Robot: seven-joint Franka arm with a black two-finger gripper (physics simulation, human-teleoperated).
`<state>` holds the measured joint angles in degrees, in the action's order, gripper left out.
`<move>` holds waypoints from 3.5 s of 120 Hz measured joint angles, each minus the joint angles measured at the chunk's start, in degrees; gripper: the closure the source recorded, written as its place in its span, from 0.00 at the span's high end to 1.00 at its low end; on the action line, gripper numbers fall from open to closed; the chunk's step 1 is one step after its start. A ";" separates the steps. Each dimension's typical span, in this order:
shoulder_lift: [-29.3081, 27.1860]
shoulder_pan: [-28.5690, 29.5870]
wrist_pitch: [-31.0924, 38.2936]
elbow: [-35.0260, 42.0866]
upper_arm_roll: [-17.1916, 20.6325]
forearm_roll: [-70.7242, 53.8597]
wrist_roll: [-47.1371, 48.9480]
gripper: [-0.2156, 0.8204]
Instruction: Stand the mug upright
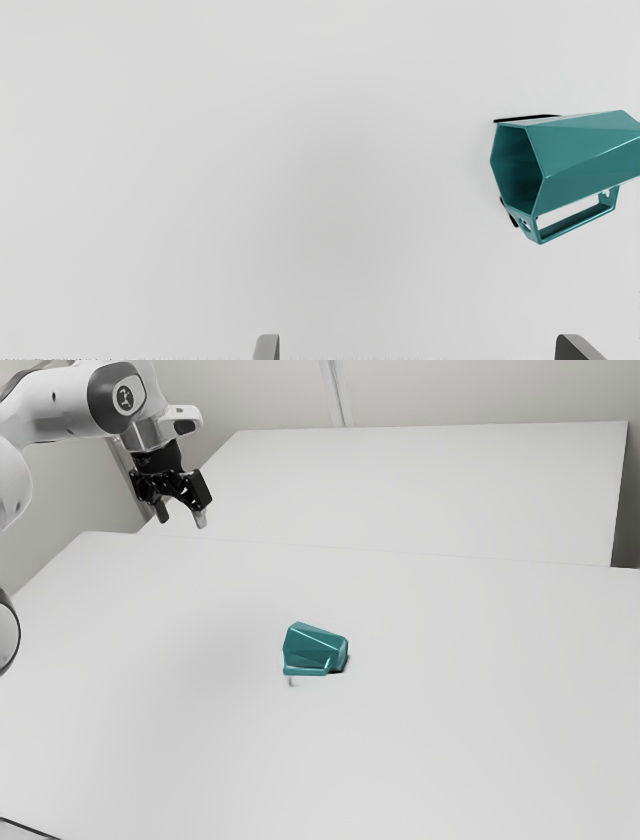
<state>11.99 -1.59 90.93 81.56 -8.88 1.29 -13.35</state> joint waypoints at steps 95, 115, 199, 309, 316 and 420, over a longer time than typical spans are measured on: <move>0.40 2.65 6.01 15.51 -2.65 31.61 -8.48 0.79; 2.88 2.62 11.42 20.70 -2.72 40.18 -15.47 0.79; 9.49 1.03 18.98 30.04 -0.49 60.71 -35.30 0.79; 8.60 0.17 19.57 31.71 1.16 65.75 -43.28 0.07; 7.50 -0.09 19.57 31.74 1.15 65.66 -43.56 0.06; -6.79 -5.19 32.06 32.63 3.88 -0.29 -13.64 0.04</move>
<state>5.20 -6.79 122.99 114.19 -4.99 1.00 -26.99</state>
